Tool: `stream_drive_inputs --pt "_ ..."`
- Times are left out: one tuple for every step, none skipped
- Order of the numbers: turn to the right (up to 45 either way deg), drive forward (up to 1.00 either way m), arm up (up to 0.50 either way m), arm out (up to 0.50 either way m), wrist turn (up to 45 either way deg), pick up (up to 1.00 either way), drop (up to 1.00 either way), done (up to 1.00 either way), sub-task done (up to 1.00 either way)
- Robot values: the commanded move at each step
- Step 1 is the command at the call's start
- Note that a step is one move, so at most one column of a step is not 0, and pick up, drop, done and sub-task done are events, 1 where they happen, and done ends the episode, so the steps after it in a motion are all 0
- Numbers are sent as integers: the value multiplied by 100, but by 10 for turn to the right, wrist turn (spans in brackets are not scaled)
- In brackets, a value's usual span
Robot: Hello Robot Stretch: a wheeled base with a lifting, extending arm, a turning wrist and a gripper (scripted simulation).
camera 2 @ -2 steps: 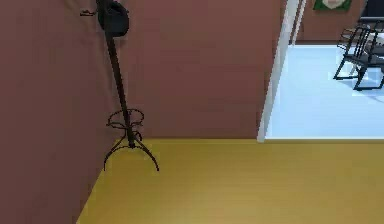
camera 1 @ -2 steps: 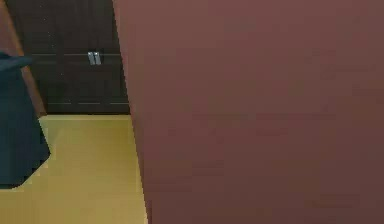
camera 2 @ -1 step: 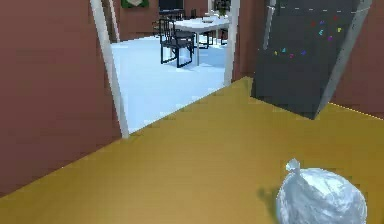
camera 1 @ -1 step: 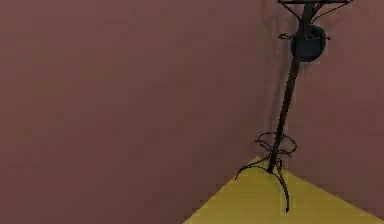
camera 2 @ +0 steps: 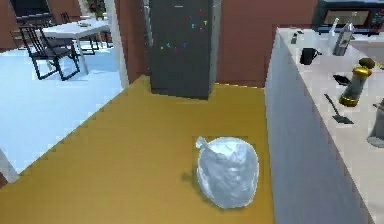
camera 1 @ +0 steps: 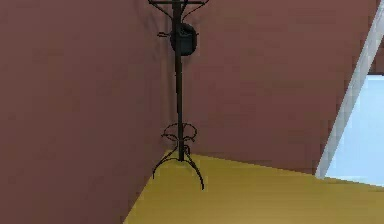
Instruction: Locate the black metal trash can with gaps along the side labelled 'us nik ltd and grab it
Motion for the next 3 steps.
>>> stream_drive_inputs --pt "0 5 0 0 0 0 0 0 0" --pt "450 0 0 0 0 0 0 0 0" --pt "120 0 0 0 0 0 0 0 0"
